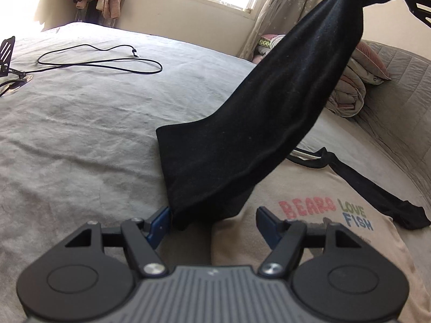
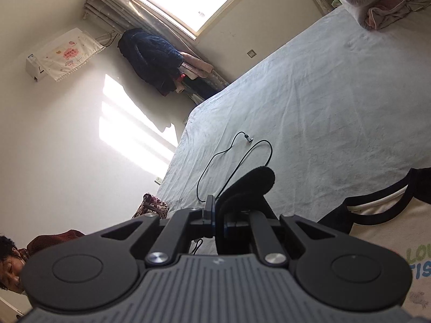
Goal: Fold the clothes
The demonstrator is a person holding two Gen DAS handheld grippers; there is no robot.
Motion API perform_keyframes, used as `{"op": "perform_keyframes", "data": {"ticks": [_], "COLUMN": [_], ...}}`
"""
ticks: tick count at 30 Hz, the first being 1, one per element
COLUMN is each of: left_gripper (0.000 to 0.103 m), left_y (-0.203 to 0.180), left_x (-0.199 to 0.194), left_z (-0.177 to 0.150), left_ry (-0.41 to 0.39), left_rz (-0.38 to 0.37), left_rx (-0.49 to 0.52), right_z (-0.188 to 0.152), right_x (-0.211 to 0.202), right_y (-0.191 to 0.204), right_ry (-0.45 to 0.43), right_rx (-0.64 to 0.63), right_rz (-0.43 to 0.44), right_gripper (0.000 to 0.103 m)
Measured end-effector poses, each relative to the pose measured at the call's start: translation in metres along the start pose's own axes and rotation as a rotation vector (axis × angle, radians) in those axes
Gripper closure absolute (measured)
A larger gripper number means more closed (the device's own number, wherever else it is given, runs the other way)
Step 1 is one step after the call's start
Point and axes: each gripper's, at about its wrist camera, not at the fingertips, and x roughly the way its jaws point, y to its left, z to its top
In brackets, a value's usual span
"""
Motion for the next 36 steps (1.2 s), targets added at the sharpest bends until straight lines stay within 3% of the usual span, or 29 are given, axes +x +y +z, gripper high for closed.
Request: {"op": "perform_keyframes", "data": {"ticks": [7, 12, 14, 25, 36], "left_gripper": [0.034, 0.063, 0.068, 0.066, 0.054], "left_y": [-0.007, 0.003, 0.009, -0.004, -0.01], "left_x": [0.006, 0.004, 0.004, 0.003, -0.002], "left_z": [-0.002, -0.002, -0.001, -0.009, -0.014], "left_ry": [-0.063, -0.11, -0.124, -0.133, -0.096], "left_rz": [0.082, 0.221, 0.279, 0.34, 0.252], "left_rx": [-0.085, -0.141, -0.162, -0.052, 0.057], "right_z": [0.01, 0.014, 0.016, 0.027, 0.007], "right_x": [-0.002, -0.008, -0.012, -0.052, -0.08], "right_y": [0.013, 0.024, 0.02, -0.086, -0.21], "right_ry": [0.0, -0.007, -0.012, -0.047, 0.021], "right_rx": [-0.037, -0.088, -0.096, -0.026, -0.019], "right_rz": [0.026, 0.046, 0.044, -0.057, -0.113], "right_gripper": [0.095, 0.095, 0.095, 0.095, 0.095]}}
